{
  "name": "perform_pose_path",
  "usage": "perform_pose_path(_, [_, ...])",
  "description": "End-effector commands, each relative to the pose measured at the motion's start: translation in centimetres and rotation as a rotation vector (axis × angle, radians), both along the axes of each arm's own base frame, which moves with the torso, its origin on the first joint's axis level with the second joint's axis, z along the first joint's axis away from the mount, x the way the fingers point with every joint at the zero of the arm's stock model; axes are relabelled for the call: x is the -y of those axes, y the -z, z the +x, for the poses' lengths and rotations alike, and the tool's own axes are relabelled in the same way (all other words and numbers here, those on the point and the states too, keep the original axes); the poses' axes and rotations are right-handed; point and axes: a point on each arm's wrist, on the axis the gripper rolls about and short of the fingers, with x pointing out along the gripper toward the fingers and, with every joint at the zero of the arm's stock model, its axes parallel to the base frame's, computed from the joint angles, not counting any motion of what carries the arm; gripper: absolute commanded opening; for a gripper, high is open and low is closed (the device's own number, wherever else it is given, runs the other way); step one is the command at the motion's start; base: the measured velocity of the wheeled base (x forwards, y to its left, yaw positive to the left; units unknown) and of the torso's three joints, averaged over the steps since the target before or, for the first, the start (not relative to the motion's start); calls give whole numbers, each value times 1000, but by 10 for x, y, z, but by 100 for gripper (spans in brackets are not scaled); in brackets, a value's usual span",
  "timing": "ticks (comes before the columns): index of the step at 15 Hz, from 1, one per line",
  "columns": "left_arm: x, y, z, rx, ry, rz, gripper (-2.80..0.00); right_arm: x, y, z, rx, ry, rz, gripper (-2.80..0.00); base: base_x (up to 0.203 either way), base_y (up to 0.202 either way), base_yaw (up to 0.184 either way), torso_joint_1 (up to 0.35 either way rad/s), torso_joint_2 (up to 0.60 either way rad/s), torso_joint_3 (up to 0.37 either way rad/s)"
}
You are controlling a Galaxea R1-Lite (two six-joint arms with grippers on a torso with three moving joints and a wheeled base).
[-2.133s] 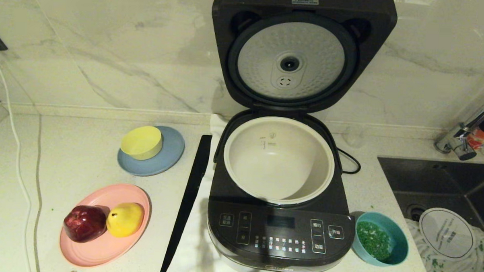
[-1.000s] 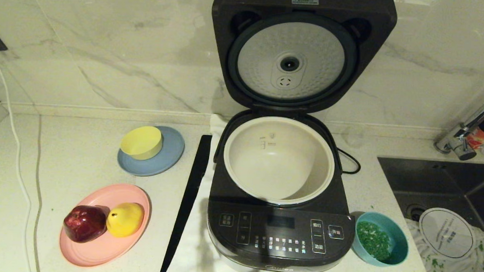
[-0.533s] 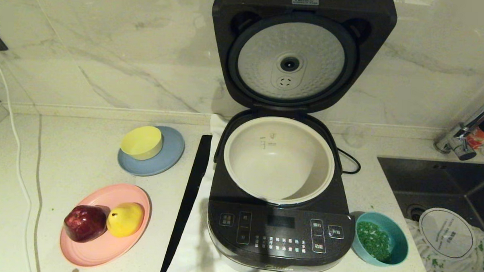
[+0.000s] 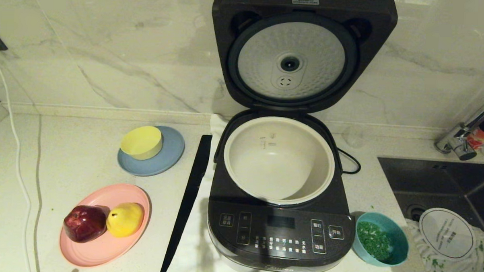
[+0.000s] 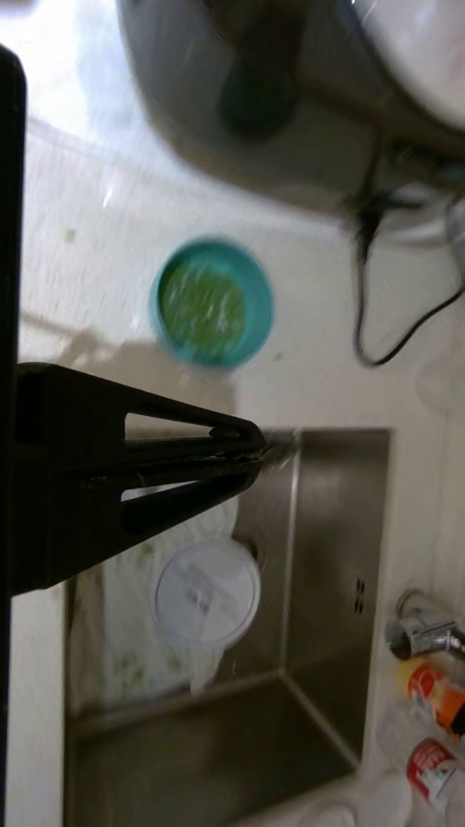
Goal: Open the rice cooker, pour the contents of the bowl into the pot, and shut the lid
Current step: Turn on the tap
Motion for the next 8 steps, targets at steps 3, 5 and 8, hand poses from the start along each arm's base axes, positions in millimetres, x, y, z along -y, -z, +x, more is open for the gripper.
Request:
perform_pose_path(3, [0, 1, 0, -1, 0, -5, -280, 1, -3, 12, -52, 33, -28, -280, 0, 0, 0, 0, 0, 0])
perform_pose_path(5, [0, 0, 0, 4, -8, 39, -280, 1, -1, 10, -52, 48, -30, -280, 0, 0, 0, 0, 0, 0])
perform_pose_path(8, [0, -1, 0, 30, -16, 399, -280, 2, 0, 11, -59, 50, -31, -280, 0, 0, 0, 0, 0, 0])
